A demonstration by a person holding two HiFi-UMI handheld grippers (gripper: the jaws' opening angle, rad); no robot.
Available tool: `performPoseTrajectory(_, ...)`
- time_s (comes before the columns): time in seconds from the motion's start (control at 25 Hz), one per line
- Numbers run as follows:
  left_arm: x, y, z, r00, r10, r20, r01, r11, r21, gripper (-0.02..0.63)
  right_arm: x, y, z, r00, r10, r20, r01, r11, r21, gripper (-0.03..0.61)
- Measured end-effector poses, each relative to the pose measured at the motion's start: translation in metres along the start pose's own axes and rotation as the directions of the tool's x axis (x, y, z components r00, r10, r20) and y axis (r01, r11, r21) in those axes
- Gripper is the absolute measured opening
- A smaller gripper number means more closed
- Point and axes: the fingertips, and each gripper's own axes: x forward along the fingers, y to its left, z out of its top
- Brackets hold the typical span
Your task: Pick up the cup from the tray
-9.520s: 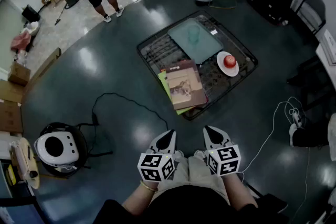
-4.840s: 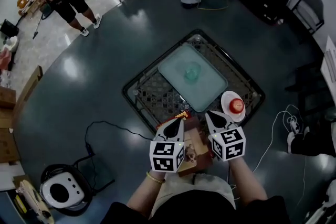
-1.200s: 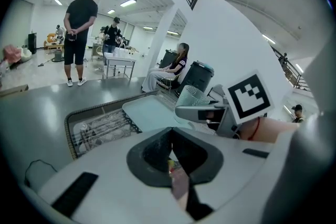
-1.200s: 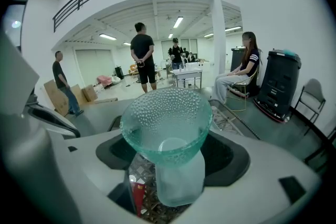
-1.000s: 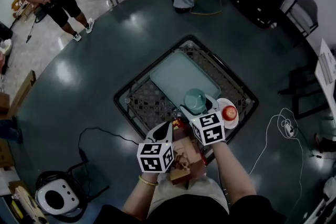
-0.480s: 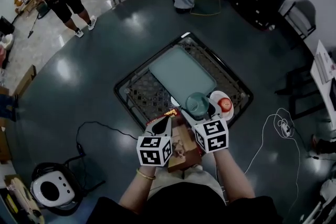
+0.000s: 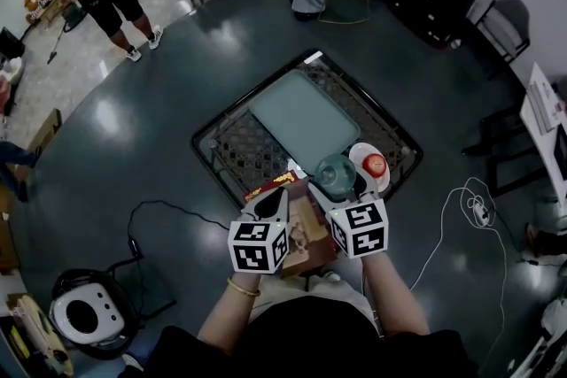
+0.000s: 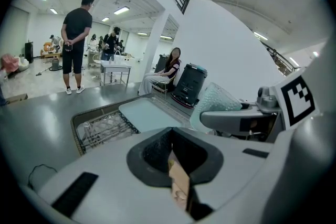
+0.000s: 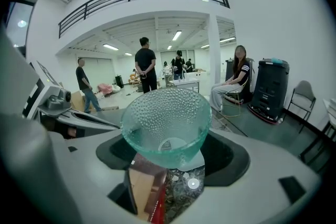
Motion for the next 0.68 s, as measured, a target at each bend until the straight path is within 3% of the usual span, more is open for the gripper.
performPoseTrajectory(0.68, -0.006, -0.007, 0.003, 1.0, 0.007, 0.016, -0.007, 1.0, 0.003, 0.008, -0.016, -0.006, -0.008, 1.0, -0.022, -0.005, 0.022, 1.0, 0.009, 0.374)
